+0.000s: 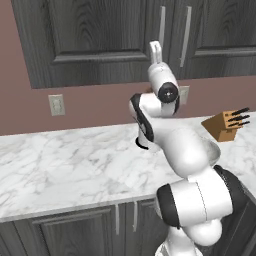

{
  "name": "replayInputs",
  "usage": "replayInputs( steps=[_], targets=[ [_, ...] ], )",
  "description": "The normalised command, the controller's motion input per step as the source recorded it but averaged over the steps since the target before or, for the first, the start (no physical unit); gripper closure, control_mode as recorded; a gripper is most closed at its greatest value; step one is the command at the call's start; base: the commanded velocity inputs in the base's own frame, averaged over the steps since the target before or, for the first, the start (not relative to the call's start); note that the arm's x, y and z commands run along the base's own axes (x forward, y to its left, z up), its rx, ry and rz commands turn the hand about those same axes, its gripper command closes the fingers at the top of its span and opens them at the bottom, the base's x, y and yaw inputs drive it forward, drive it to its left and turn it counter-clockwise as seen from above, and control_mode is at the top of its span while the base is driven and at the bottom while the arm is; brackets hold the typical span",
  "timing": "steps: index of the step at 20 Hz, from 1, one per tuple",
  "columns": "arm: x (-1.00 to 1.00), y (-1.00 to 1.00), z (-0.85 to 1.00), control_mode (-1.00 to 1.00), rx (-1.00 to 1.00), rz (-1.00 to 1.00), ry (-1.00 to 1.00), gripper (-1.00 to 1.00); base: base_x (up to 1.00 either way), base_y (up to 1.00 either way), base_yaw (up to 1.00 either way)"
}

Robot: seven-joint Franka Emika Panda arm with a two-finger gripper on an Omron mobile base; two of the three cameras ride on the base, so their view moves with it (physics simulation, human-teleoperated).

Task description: Open the cabinet. Pick the apple and orange from the cabinet and place them into the bowl. Then close the cabinet.

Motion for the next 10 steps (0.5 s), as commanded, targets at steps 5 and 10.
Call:
replayInputs(
  steps=[5, 10],
  targets=[
    [0.39, -0.01, 0.00, -1.00, 0.00, 0.11, -0.02, -1.00, 0.00, 0.00, 0.00],
    [0.24, -0.01, 0.00, -1.00, 0.00, 0.11, -0.01, -1.00, 0.00, 0.00, 0.00]
  ],
)
